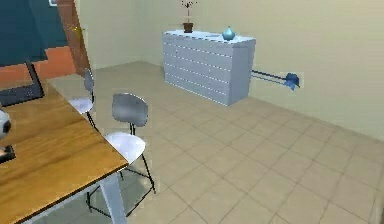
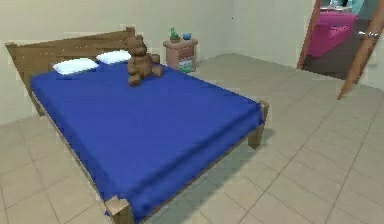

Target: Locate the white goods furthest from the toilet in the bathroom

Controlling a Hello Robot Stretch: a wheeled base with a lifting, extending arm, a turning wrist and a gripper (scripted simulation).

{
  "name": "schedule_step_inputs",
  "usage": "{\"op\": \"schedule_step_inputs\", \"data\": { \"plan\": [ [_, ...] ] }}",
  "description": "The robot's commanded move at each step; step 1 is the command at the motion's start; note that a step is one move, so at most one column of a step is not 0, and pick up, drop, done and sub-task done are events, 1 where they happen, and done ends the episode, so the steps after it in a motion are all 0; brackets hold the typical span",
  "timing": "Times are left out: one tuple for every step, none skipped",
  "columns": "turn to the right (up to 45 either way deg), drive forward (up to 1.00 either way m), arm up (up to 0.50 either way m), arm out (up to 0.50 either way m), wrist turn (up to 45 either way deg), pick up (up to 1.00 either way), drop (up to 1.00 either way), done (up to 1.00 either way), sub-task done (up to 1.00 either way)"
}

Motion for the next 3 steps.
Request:
{"op": "schedule_step_inputs", "data": {
  "plan": [
    [45.0, 0.0, 0.0, 0.0, 0.0, 0.0, 0.0, 0.0, 0.0],
    [0.0, 0.15, 0.0, 0.0, 0.0, 0.0, 0.0, 0.0, 0.0],
    [-45.0, 0.0, 0.0, 0.0, 0.0, 0.0, 0.0, 0.0, 0.0]
  ]
}}
